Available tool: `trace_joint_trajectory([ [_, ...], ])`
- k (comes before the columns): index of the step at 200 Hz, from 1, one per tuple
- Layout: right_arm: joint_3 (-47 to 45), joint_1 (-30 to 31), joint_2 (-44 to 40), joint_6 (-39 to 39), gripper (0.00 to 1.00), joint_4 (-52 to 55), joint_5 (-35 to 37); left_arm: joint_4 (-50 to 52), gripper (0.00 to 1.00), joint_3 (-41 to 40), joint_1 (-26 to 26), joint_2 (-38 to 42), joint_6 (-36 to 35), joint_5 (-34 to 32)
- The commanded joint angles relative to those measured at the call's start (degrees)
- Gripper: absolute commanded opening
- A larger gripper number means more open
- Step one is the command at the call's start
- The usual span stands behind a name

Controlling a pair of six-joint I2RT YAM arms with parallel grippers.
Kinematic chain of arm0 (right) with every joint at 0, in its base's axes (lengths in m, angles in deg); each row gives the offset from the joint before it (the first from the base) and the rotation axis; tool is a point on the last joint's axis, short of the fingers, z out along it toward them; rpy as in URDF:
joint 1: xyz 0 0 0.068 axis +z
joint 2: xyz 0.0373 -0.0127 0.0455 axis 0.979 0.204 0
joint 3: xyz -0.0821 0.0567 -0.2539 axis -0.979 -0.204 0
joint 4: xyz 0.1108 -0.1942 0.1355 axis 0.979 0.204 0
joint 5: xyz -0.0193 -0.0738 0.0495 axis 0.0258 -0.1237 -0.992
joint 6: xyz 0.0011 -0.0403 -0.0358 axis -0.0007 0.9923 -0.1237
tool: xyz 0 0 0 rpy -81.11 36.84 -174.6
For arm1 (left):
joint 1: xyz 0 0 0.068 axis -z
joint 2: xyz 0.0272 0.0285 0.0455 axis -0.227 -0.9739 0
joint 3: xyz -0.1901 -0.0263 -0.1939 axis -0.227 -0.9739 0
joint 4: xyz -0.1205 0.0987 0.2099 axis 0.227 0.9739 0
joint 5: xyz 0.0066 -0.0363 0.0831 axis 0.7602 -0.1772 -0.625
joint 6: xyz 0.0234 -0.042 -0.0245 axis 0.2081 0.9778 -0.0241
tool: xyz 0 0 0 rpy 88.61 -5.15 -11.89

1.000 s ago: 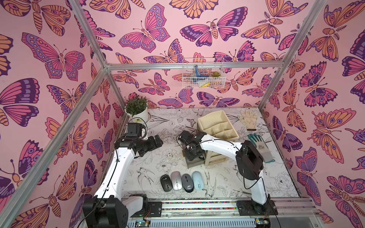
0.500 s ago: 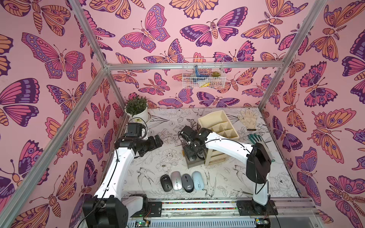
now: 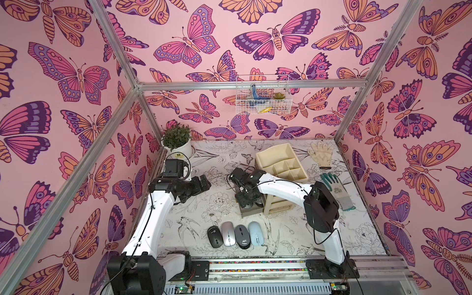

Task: Take the mice out of the drawer
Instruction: Pick up the mouse from the drawer.

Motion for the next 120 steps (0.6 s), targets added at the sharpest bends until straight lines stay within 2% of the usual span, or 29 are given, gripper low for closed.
trace_joint_trajectory([
  [1, -0.79, -0.63, 0.08, 0.77, 0.73, -2.06, -2.52, -0.42, 1.0, -0.53, -0.1, -0.76, -0.07, 0.59],
  [48, -1.87, -0.62, 3.88, 5.85, 0.79, -7.56, -1.55, -0.42, 1.0, -0.78, 0.17, -1.05, -0.16, 0.29],
  [90, -5.6, -0.54, 4.27, 9.43, 0.79, -10.52, 6.26, -0.36, 1.0, -0.61, 0.17, -1.31, -0.03, 0.11],
  [120, -7.12, -0.59, 3.7, 11.26, 0.78, -10.65, 7.76, -0.42, 1.0, -0.03, 0.43, -2.07, 0.28, 0.38],
])
